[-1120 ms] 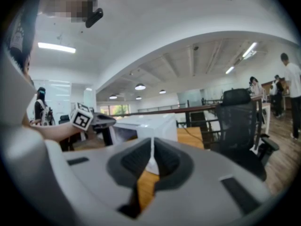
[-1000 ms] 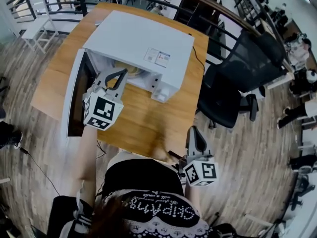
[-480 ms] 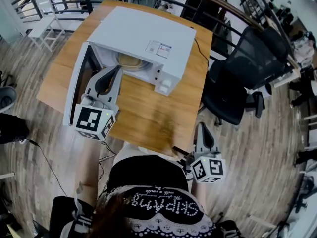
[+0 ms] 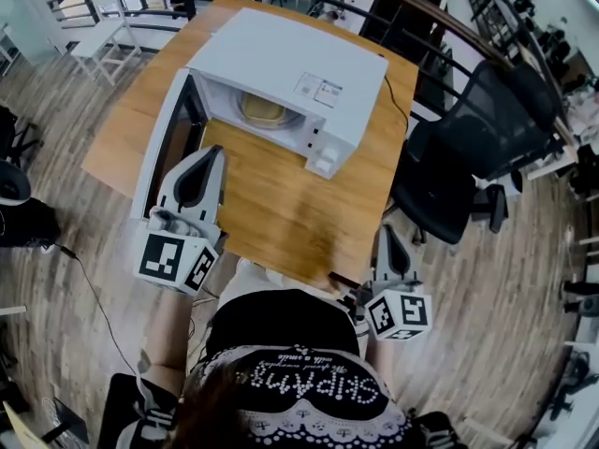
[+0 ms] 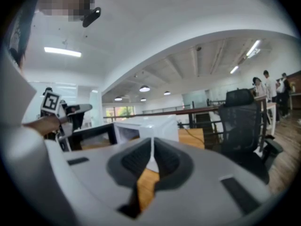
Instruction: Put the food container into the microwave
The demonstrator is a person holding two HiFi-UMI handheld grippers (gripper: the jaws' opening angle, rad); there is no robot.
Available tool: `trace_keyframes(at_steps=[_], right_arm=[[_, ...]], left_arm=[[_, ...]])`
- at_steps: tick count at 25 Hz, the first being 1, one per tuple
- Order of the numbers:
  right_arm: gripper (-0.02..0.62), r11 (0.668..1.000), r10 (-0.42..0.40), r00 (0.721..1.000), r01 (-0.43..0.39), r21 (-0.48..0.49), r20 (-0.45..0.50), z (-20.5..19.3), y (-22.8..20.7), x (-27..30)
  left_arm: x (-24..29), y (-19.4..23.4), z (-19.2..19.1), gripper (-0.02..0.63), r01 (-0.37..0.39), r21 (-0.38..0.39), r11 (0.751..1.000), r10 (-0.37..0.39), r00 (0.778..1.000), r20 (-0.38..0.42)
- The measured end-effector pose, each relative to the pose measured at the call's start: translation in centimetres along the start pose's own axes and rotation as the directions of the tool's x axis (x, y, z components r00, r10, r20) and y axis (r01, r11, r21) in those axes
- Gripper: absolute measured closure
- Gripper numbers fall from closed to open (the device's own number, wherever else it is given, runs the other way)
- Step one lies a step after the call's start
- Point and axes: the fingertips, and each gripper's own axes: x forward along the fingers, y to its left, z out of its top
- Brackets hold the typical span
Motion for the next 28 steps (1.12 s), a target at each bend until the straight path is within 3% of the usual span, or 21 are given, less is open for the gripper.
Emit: trace_keyframes(at_steps=[5,11,19,28], right_arm=[[0.557,1.0,0.024,1.0,-0.024,0.0,-0.008,-0.4,0.6,0.5],[0.557,1.0,0.023,1.0,-0.023,0.0,-0.004,-0.3,1.7,-0.2],[0.557,1.0,-0.03,1.0,0.03,0.009,0.008,-0.2,3.3,-2.1],[0.557,0.997,-0.075,0.997,0.075,0.029,0.0,-0.9,7.3,-4.8]], left_arm=[[-2.2,0.1,-1.5,0.577,-0.046,-0.024,0.999,0.045,0.999,-0.02],[-4.7,0.2,-2.6,0.577,-0.074,0.007,0.997,0.074,0.996,-0.051],[-6.4,-0.9,-2.9,0.577,-0.006,0.097,0.995,0.012,0.998,-0.057],[-10.3,-0.7,-3.8,0.577,0.05,0.101,0.994,-0.039,0.993,-0.111]])
